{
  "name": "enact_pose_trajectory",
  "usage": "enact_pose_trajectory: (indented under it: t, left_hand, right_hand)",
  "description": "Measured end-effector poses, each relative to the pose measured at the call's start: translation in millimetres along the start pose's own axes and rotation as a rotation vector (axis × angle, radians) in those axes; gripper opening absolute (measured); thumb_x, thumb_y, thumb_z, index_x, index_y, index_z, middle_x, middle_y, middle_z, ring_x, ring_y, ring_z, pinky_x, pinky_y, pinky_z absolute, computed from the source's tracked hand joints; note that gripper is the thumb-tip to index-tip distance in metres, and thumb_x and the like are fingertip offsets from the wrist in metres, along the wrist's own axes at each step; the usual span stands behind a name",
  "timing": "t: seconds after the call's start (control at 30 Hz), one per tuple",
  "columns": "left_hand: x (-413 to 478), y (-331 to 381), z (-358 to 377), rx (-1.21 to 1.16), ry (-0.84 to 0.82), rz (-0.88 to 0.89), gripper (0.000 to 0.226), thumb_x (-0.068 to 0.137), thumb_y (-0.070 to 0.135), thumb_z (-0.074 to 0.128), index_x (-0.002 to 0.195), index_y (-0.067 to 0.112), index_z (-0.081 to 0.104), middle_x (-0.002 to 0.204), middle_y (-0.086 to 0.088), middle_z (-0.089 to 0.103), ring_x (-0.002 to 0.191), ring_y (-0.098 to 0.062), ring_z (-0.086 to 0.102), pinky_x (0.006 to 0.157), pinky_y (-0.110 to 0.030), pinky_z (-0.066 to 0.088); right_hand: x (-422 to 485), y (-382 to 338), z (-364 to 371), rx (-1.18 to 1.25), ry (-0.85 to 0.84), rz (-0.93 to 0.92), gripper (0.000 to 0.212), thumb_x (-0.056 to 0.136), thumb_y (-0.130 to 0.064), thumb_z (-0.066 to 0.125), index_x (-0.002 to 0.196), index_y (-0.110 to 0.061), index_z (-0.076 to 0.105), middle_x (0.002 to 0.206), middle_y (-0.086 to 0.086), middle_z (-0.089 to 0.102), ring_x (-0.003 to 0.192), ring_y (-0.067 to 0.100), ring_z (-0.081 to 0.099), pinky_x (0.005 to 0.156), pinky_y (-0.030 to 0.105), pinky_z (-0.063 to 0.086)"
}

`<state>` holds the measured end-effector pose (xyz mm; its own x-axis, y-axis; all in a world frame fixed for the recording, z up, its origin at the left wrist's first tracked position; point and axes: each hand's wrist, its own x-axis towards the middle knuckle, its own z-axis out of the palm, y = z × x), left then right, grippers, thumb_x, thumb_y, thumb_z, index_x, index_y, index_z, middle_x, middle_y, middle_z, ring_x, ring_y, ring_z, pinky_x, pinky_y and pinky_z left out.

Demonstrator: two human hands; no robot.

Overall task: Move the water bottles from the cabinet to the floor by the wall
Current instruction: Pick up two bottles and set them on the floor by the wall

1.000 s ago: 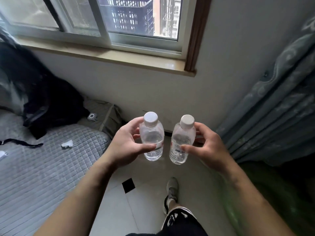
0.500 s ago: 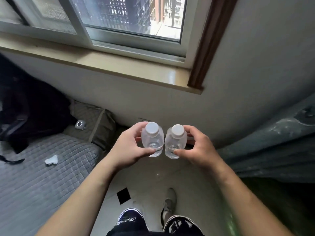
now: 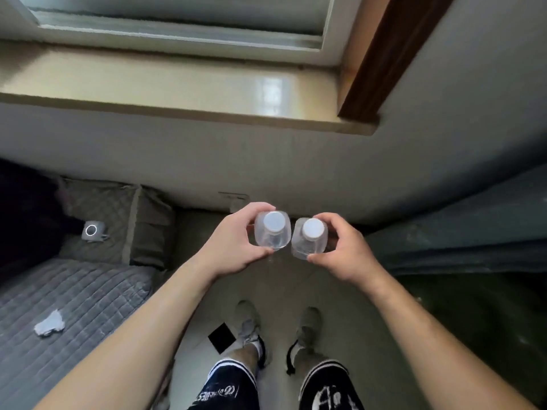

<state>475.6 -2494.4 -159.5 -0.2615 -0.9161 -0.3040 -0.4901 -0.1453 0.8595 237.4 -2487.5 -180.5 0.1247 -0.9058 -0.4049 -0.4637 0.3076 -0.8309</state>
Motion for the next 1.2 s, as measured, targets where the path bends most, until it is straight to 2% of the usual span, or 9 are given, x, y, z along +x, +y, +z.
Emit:
enact_pose_trajectory:
  t: [0.13, 0.27, 0.37, 0.47, 0.53, 0.6, 0.77, 0.97, 1.2]
  left_hand:
    - [39.0, -47.4, 11.1, 0.043, -0.042, -0.006, 0.068, 0.067, 0.010, 0.082, 0.125, 0.032, 0.053, 0.117, 0.022, 0.061, 0.108, 0.003, 0.059, 0.092, -0.010, 0.041]
    - [73.1, -104.8, 39.4, 0.057, -0.048, -0.046, 0.067, 0.066, 0.010, 0.082, 0.126, 0.025, 0.055, 0.116, 0.014, 0.064, 0.106, -0.002, 0.061, 0.094, -0.017, 0.046]
    - [93.6, -151.9, 68.8, 0.058, -0.064, -0.088, 0.067, 0.067, 0.008, 0.080, 0.126, 0.029, 0.055, 0.116, 0.014, 0.064, 0.106, -0.001, 0.061, 0.092, -0.014, 0.047]
    - [110.5, -199.5, 99.8, 0.064, -0.055, -0.109, 0.064, 0.069, 0.007, 0.078, 0.122, 0.035, 0.054, 0.113, 0.022, 0.061, 0.106, 0.003, 0.058, 0.090, -0.012, 0.046]
    - [122.8, -232.6, 120.8, 0.091, -0.045, -0.097, 0.065, 0.070, 0.009, 0.079, 0.125, 0.033, 0.053, 0.115, 0.018, 0.061, 0.107, -0.001, 0.058, 0.092, -0.016, 0.047]
    - [138.8, -265.9, 141.8, 0.129, -0.038, -0.086, 0.067, 0.070, 0.009, 0.080, 0.127, 0.030, 0.052, 0.118, 0.012, 0.061, 0.108, -0.005, 0.058, 0.093, -0.021, 0.047]
    - [179.6, -345.6, 187.2, 0.183, 0.002, -0.084, 0.069, 0.068, 0.009, 0.081, 0.128, 0.028, 0.050, 0.119, 0.008, 0.060, 0.107, -0.012, 0.059, 0.092, -0.031, 0.051]
    - [217.9, -410.5, 228.9, 0.289, -0.015, -0.086, 0.068, 0.073, 0.012, 0.077, 0.131, 0.028, 0.047, 0.120, 0.006, 0.058, 0.107, -0.014, 0.056, 0.090, -0.031, 0.049]
    - [246.1, -458.6, 263.1, 0.323, -0.006, -0.111, 0.056, 0.074, 0.014, 0.077, 0.120, 0.030, 0.050, 0.109, 0.008, 0.059, 0.100, -0.013, 0.059, 0.086, -0.033, 0.052]
  right_hand:
    - [35.1, 40.0, 17.9, 0.046, 0.025, 0.071, 0.064, 0.062, 0.005, 0.083, 0.113, -0.023, 0.056, 0.106, -0.011, 0.066, 0.097, 0.005, 0.065, 0.086, 0.020, 0.053]
    - [70.9, 96.2, 45.9, 0.025, 0.063, 0.096, 0.063, 0.062, 0.004, 0.085, 0.114, -0.019, 0.056, 0.107, -0.005, 0.065, 0.094, 0.007, 0.064, 0.076, 0.005, 0.046]
    - [95.7, 153.4, 72.3, 0.000, 0.103, 0.104, 0.058, 0.066, -0.008, 0.087, 0.112, -0.024, 0.055, 0.108, -0.001, 0.065, 0.095, 0.013, 0.065, 0.076, 0.012, 0.048]
    - [120.3, 209.9, 92.8, -0.023, 0.118, 0.120, 0.054, 0.068, -0.018, 0.087, 0.108, -0.033, 0.053, 0.103, -0.010, 0.063, 0.091, 0.007, 0.063, 0.071, 0.008, 0.045]
    - [138.3, 246.4, 102.9, -0.025, 0.105, 0.134, 0.052, 0.071, -0.021, 0.085, 0.109, -0.034, 0.053, 0.103, -0.014, 0.062, 0.093, 0.007, 0.062, 0.075, 0.015, 0.047]
    - [156.9, 281.4, 112.7, -0.025, 0.089, 0.147, 0.049, 0.073, -0.020, 0.083, 0.109, -0.034, 0.052, 0.104, -0.014, 0.062, 0.094, 0.007, 0.062, 0.076, 0.021, 0.048]
    - [203.0, 363.9, 138.0, -0.030, 0.078, 0.125, 0.057, 0.066, -0.016, 0.088, 0.108, -0.033, 0.053, 0.105, -0.011, 0.064, 0.094, 0.009, 0.062, 0.077, 0.022, 0.048]
    - [244.9, 431.9, 165.5, -0.039, 0.042, 0.111, 0.062, 0.064, -0.016, 0.089, 0.111, -0.034, 0.052, 0.109, -0.014, 0.061, 0.099, 0.007, 0.061, 0.076, 0.014, 0.045]
    - [275.5, 476.0, 186.8, -0.085, 0.042, 0.136, 0.057, 0.074, -0.012, 0.082, 0.115, -0.033, 0.049, 0.111, -0.014, 0.053, 0.103, 0.009, 0.054, 0.084, 0.025, 0.043]
